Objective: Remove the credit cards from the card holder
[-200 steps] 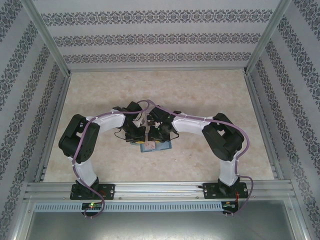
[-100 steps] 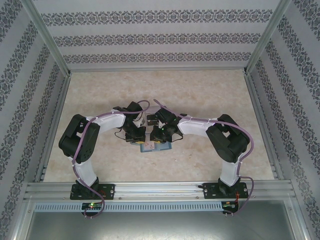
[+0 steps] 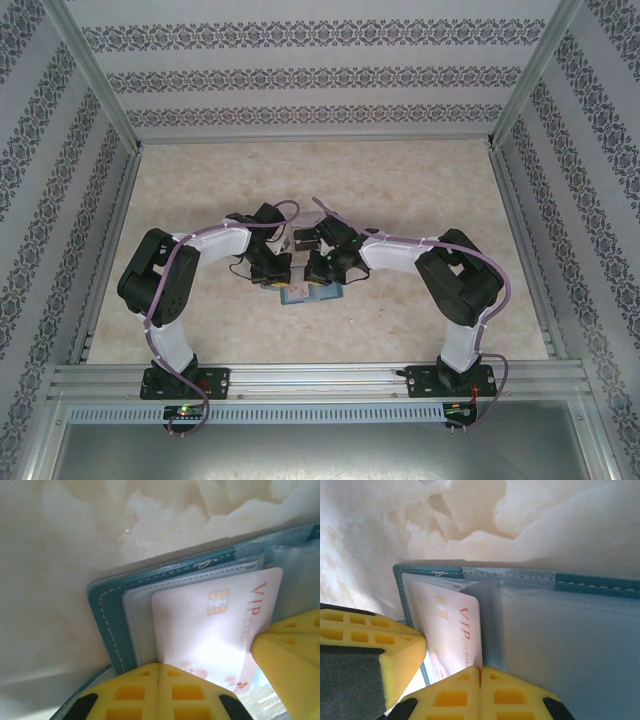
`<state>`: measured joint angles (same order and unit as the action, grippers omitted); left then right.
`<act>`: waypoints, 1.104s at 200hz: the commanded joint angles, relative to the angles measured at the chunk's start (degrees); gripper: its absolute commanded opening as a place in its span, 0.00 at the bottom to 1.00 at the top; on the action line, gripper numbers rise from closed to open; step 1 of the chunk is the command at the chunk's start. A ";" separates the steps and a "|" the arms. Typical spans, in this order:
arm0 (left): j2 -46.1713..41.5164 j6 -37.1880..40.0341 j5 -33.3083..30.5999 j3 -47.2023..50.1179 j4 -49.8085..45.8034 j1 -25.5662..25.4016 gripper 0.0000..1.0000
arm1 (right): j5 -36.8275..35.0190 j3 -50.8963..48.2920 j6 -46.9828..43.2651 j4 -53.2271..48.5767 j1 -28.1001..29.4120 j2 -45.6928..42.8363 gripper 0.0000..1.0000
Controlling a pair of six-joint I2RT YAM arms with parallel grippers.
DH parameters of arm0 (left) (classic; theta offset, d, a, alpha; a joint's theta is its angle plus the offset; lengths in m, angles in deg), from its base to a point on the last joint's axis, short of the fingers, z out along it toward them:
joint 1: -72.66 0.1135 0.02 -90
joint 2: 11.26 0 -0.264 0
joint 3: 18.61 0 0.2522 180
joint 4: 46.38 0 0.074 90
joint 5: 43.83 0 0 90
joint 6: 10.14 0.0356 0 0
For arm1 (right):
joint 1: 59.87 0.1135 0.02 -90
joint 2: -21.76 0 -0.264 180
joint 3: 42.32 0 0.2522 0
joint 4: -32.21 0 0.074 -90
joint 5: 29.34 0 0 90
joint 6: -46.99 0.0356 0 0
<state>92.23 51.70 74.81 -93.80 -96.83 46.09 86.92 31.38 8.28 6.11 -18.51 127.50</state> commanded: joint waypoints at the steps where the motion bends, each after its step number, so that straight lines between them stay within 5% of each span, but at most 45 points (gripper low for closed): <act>1: 1.84 1.62 -4.29 0.58 -3.33 -0.72 0.00 | -0.03 -0.72 -0.15 0.73 -0.39 -1.96 0.06; 221: 0.65 2.04 -4.12 0.72 -3.74 -0.68 0.00 | -14.66 7.26 -8.47 -19.95 1.35 -5.63 0.02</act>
<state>92.20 52.53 74.64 -93.80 -96.85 46.02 75.86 36.87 1.28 -9.91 -17.83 122.91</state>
